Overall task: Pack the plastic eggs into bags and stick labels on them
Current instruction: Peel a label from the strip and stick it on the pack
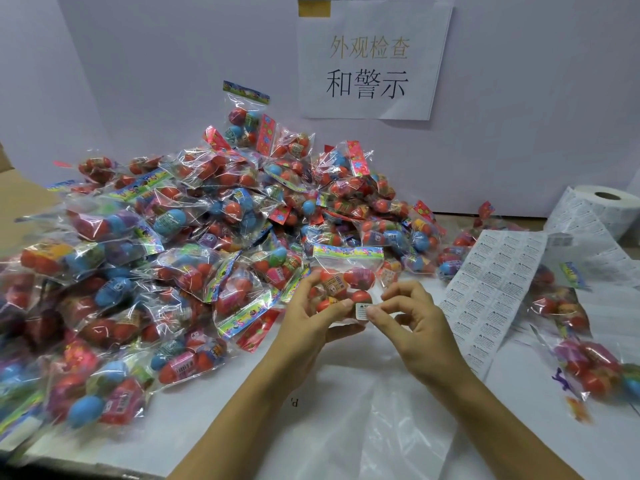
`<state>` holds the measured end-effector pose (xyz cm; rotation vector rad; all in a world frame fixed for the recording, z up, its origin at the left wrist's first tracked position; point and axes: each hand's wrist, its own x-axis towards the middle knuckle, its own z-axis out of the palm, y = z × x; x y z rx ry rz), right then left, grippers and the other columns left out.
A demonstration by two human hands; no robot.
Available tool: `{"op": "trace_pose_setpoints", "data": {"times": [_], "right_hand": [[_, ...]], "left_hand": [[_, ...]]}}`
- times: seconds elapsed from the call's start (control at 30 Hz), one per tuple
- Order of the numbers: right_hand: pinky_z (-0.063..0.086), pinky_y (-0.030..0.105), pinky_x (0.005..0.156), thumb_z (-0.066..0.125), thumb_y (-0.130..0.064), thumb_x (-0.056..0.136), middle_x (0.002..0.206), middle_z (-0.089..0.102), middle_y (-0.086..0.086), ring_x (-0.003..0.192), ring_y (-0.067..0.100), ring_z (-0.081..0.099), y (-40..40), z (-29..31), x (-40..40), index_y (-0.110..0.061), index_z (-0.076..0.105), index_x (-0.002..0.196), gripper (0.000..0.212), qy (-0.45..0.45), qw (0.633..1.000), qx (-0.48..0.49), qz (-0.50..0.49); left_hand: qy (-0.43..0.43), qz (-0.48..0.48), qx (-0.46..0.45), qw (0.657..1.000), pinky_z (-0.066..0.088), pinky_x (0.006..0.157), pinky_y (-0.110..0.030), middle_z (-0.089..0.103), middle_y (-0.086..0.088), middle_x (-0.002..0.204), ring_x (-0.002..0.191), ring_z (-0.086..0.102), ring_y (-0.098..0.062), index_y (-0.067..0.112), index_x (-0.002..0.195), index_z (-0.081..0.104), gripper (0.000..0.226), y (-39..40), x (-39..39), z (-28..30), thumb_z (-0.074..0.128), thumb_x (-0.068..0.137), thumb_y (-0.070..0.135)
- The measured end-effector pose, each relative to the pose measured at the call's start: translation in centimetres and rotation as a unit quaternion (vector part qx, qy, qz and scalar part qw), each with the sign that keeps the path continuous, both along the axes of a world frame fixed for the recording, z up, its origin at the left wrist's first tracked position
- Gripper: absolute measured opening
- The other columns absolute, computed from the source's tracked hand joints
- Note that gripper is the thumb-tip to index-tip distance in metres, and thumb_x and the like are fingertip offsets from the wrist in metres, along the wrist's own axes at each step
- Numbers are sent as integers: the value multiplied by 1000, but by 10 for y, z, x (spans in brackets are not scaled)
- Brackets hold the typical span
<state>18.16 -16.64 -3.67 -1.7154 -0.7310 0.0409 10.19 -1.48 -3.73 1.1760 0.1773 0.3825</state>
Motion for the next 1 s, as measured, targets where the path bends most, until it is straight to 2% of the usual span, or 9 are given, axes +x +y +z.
{"op": "trace_pose_setpoints", "data": {"times": [0.13, 0.23, 0.37, 0.5, 0.57, 0.67, 0.77, 0.9, 1.0], "right_hand": [[45, 20, 72, 78, -20, 86, 99, 56, -10, 99, 23, 57, 0, 0, 1, -25, 73, 74, 14, -13, 1000, -5, -7], [44, 22, 70, 79, -18, 85, 95, 55, -10, 97, 23, 56, 0, 1, -1, -26, 72, 72, 17, -33, 999, -12, -12], [42, 17, 67, 79, -20, 85, 94, 55, -11, 95, 21, 54, 0, 3, -3, -25, 72, 73, 15, -51, 998, -16, -19], [40, 16, 66, 79, -20, 84, 92, 54, -11, 94, 20, 54, -1, 2, -3, -20, 74, 74, 12, -57, 998, -15, -28], [40, 17, 65, 79, -24, 84, 92, 54, -11, 93, 20, 54, -1, 2, -3, -20, 75, 74, 12, -58, 998, -9, -30], [40, 17, 66, 73, -42, 80, 94, 54, -10, 95, 17, 54, 0, 2, -5, -19, 75, 75, 24, -61, 998, -1, -34], [41, 18, 65, 67, -50, 76, 93, 55, -10, 95, 16, 54, 1, 3, -7, -20, 74, 74, 32, -65, 997, 8, -38], [41, 18, 63, 74, -40, 80, 92, 55, -10, 94, 15, 54, 2, 3, -9, -28, 73, 72, 14, -72, 997, 9, -38], [38, 14, 66, 81, -27, 82, 93, 55, -8, 91, 14, 53, 2, -2, -8, -24, 77, 77, 7, -100, 993, -12, -64]], "left_hand": [[2, -9, 13, 1000, 62, 80, -39, 78, -15, 103, 94, 76, -30, 24, 126, 52, 50, -2, 0, -1, 70, 81, 8], [-9, -6, 43, 999, 61, 81, -38, 77, -16, 108, 100, 75, -32, 28, 116, 60, 41, -4, -2, -2, 73, 84, 6], [-15, -11, 63, 998, 61, 82, -36, 77, -12, 111, 104, 74, -32, 45, 109, 66, 44, -5, -4, 0, 78, 85, 10], [-17, -11, 70, 997, 61, 83, -35, 75, -11, 114, 105, 74, -32, 50, 105, 67, 45, -5, -5, 1, 80, 85, 12], [-18, 2, 82, 996, 61, 82, -34, 76, -10, 112, 104, 74, -32, 46, 113, 64, 49, -6, -5, 0, 83, 85, 10], [-17, 32, 92, 995, 62, 80, -36, 74, -15, 113, 102, 74, -34, 22, 132, 52, 57, -9, -5, -2, 79, 85, 2], [-18, 48, 98, 994, 62, 79, -37, 73, -18, 115, 102, 73, -36, 15, 135, 49, 58, -10, -4, -3, 76, 88, -3], [-24, 63, 116, 991, 63, 79, -38, 72, -17, 114, 101, 74, -34, 14, 133, 49, 55, -11, -3, -5, 76, 88, -2], [-27, 83, 121, 989, 63, 82, -40, 67, -21, 121, 106, 71, -36, 18, 132, 50, 58, -10, -2, -8, 82, 85, 3]]}}
